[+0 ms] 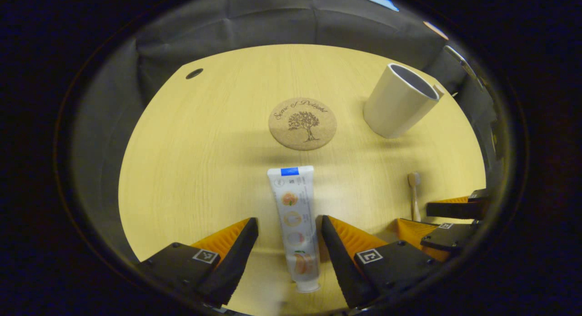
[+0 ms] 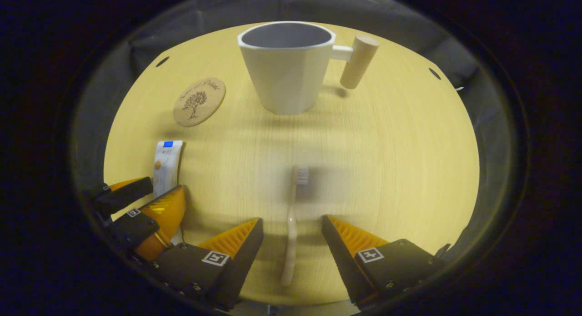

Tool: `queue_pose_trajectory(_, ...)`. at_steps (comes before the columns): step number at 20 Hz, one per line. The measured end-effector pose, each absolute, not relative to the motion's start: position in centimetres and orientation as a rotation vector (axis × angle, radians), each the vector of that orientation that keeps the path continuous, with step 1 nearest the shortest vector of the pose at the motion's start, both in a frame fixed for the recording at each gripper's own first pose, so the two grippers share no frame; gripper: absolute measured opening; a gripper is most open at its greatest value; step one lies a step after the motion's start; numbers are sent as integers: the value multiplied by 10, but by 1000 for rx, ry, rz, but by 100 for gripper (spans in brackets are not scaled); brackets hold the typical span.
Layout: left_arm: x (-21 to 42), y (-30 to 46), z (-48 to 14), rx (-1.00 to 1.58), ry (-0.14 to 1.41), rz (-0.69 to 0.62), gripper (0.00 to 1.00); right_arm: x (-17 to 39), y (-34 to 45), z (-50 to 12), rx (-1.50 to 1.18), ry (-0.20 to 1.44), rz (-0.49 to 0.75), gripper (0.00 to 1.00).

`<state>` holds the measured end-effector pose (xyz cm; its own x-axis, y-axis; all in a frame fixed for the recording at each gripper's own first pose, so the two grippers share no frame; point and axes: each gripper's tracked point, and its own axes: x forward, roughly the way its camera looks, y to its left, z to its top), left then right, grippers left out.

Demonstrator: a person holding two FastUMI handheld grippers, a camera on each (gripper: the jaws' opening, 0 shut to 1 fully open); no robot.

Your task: Put the toothbrush and toothpaste on the desktop into the cup, then pick up the cup and place it on the coaster on the desktop.

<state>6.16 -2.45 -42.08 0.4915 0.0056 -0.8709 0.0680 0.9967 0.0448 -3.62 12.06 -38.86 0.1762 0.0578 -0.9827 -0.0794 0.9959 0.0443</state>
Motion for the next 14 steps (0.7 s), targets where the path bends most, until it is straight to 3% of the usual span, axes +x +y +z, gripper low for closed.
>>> queue_pose_trajectory(1, 62, -23, -422, 75, 1055, -35, 94, -36, 121, -390, -19, 1394, 100, 88)
queue_pose_trajectory(3, 62, -23, -422, 76, 1054, -34, 91, -36, 120, -390, -22, 1403, 97, 87)
queue_pose_trajectory(4, 63, -23, -421, 67, 1049, -29, 92, -35, 119, -389, -18, 1402, 88, 80)
queue_pose_trajectory(5, 63, -23, -421, 64, 1051, -26, 76, -36, 119, -387, -18, 1407, 89, 74)
queue_pose_trajectory(6, 62, -24, -422, 69, 1050, -30, 77, -36, 119, -387, -22, 1414, 94, 73)
queue_pose_trajectory(7, 63, -23, -419, 62, 1044, -20, 70, -35, 117, -389, -13, 1411, 82, 73)
queue_pose_trajectory(8, 64, -24, -420, 55, 1045, -15, 55, -34, 118, -391, 2, 1409, 73, 45)
queue_pose_trajectory(9, 64, -25, -423, 57, 1043, -17, 55, -35, 118, -388, -4, 1408, 83, 41)
queue_pose_trajectory(11, 63, -27, -423, 54, 1042, -16, 43, -36, 116, -382, -14, 1386, 81, 41)
queue_pose_trajectory(12, 64, -27, -422, 57, 1047, -13, 39, -32, 115, -385, 8, 1388, 67, 7)
queue_pose_trajectory(14, 64, -27, -422, 56, 1046, -3, 35, -33, 115, -386, 2, 1384, 90, 6)
